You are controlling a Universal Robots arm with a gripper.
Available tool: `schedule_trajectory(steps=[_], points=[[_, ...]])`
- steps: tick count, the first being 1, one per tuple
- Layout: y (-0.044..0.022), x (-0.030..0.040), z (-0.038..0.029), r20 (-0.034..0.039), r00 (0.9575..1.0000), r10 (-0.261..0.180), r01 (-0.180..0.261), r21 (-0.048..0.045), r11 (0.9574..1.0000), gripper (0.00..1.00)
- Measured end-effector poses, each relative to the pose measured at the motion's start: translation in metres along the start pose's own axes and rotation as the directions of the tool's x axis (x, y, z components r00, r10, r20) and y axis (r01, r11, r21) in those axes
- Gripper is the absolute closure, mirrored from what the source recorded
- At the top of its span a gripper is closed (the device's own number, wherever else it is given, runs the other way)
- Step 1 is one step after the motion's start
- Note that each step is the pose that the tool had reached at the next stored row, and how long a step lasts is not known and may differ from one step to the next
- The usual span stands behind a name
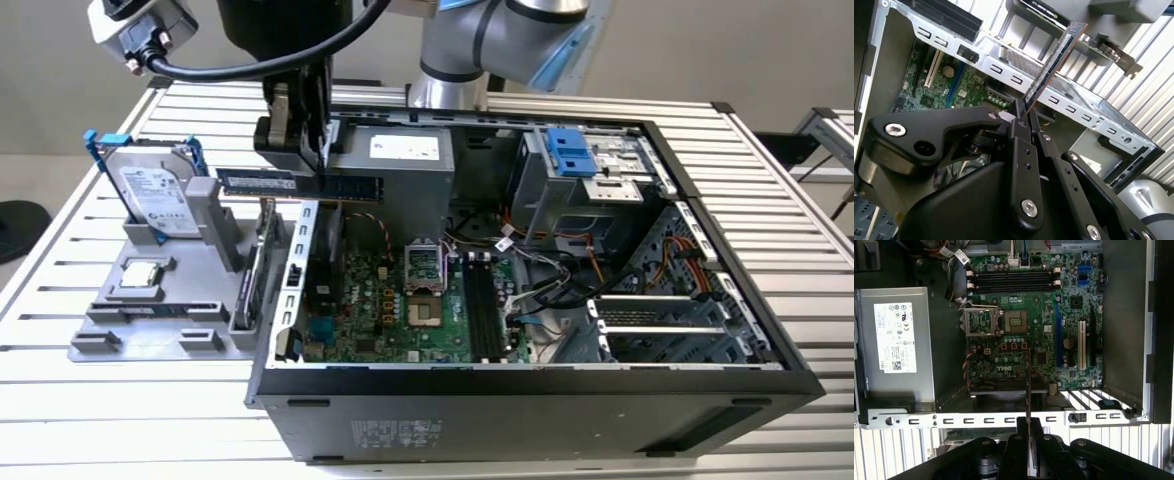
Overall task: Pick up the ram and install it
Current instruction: 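Pick up the ram and move it above insertion slot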
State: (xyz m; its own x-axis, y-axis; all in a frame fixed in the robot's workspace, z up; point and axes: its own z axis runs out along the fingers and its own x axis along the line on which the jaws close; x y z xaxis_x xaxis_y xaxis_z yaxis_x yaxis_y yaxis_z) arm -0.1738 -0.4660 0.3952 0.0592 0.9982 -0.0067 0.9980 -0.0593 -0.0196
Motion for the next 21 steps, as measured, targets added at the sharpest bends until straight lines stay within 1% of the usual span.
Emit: schedule_trajectory(steps=[21], points=[[0.0159, 0.0010, -0.0003, 0.0000, 1.0000, 0.000, 0.000, 0.0000, 1.0000, 1.00]])
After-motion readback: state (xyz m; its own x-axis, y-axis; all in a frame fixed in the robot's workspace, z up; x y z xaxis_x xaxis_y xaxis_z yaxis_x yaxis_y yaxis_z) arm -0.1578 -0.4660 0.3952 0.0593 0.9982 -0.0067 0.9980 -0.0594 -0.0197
